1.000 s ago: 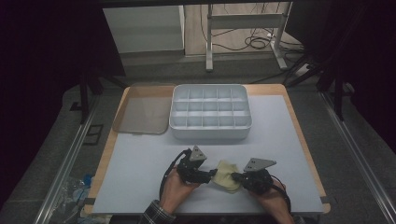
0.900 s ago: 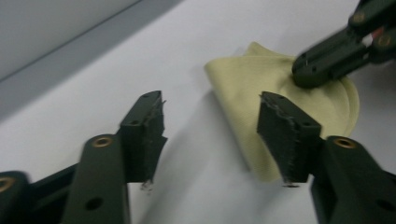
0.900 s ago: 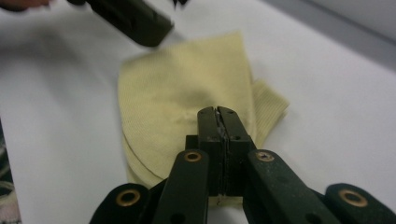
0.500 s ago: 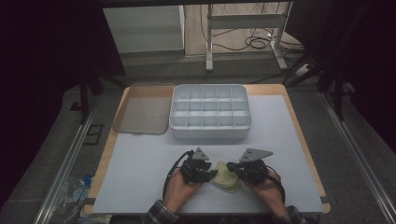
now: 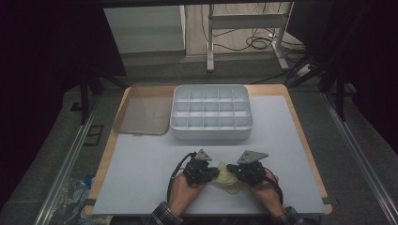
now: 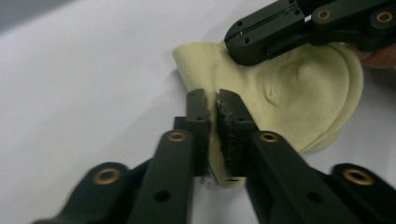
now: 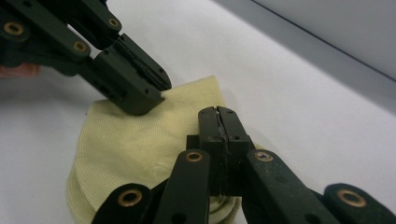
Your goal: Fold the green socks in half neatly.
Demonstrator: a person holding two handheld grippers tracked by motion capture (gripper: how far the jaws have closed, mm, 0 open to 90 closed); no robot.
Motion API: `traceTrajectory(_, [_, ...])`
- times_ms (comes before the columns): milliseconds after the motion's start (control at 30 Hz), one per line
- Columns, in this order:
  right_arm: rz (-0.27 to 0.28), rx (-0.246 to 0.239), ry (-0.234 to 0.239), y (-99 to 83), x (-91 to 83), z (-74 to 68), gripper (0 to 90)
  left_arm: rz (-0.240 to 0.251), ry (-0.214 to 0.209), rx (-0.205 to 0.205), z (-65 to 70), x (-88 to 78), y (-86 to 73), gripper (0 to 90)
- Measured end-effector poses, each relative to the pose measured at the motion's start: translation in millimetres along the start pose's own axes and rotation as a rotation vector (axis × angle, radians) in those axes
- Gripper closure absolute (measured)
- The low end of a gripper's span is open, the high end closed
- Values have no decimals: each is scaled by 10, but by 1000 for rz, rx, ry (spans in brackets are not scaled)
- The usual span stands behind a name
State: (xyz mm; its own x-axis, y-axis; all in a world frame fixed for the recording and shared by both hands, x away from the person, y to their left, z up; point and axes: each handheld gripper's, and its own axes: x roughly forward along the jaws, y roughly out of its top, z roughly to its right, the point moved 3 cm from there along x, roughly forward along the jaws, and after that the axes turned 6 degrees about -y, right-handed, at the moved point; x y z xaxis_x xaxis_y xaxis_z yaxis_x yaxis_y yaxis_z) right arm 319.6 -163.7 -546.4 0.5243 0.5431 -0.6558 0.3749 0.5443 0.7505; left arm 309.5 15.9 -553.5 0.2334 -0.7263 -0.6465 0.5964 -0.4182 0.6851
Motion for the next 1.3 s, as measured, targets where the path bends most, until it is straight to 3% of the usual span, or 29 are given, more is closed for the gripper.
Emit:
traceTrajectory(167, [26,-6,54,23,-57,-76,894,5,6,19,12,-35,34,856])
traceTrajectory(467, [0,-19,40,-2,-10,-125,895,7,11,35,14,-67,70,859])
traceTrajectory(567, [23,-18,80,30,-60,-185,895,12,15,34,9,-74,76,858])
traceTrajectory(667, [-8,-49,69,5,-16,-230,896,10,15,32,3,-76,81,859])
traceTrajectory(833, [-9,-56,58,7,-12,-243,895,9,23,40,-4,-81,82,859])
traceTrajectory(967, [26,-67,106,64,-61,-324,896,17,34,40,-25,-106,100,860])
traceTrajectory(1067, [-9,-79,101,31,29,-352,896,11,34,50,-40,-122,108,861])
traceTrajectory(1200, [-1,-81,97,61,25,-370,895,18,45,48,-54,-120,110,861])
traceTrajectory(1300, [17,-85,129,95,2,-422,895,19,50,50,-78,-143,119,861])
